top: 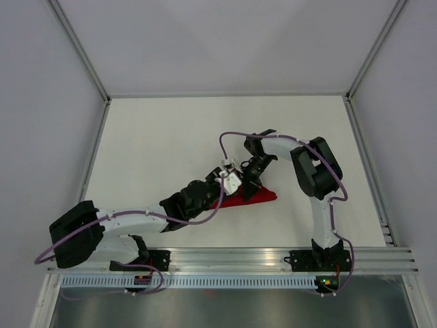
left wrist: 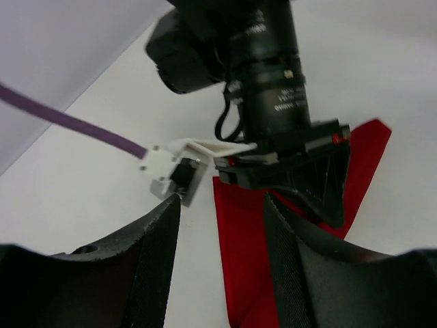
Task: Fold the napkin, place the utensils inside, and roll it up
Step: Roll the napkin with the utensil
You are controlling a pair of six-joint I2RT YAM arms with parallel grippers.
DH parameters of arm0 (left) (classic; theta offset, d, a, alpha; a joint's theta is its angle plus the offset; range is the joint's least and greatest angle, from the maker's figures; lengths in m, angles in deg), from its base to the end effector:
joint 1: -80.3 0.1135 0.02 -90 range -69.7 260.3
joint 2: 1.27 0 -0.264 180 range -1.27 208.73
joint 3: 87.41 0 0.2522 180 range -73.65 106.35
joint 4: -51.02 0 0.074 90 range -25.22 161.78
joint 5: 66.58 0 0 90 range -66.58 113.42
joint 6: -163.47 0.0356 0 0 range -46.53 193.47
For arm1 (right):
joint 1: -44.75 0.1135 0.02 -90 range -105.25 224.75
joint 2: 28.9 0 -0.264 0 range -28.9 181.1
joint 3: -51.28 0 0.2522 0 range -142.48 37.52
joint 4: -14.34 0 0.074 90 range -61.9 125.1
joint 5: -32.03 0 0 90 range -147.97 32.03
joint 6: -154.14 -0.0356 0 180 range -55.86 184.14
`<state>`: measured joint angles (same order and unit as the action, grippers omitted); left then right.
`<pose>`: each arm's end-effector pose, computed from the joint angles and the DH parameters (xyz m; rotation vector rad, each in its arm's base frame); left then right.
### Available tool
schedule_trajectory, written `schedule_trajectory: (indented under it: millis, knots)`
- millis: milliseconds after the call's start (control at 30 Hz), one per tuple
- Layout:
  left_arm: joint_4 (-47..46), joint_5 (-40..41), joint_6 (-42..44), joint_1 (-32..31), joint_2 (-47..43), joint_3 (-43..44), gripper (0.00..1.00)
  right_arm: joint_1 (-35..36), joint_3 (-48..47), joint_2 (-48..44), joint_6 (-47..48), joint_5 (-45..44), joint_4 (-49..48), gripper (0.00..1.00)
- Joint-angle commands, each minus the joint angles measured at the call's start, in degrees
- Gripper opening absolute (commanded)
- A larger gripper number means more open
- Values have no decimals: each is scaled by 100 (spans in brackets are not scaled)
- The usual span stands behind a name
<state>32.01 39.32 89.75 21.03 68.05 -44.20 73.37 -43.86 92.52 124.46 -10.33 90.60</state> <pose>0.1416 -0.2191 0.2361 0.8693 1.4616 -0.3269 0.3056 0.1967 0.1315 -1.8862 2.1175 1.2879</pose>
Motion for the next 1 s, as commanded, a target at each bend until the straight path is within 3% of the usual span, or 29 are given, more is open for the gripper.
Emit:
schedule_trajectory:
  millis: [0,433,667,967]
  knots:
    - [218,528,1378,-427,738,358,58,21,-114,504,130,-527,43,0]
    - [1071,-157,1871,-762,2278,1071,65,21,-457,857,-222,-765,78,1]
    - [1475,-641,1590,-779,2349,1230,66,21,-457,883,-336,-809,8,1]
    - [1494,-475,1431,-841,2551,1133,66,12,-589,1014,-415,-835,78,1]
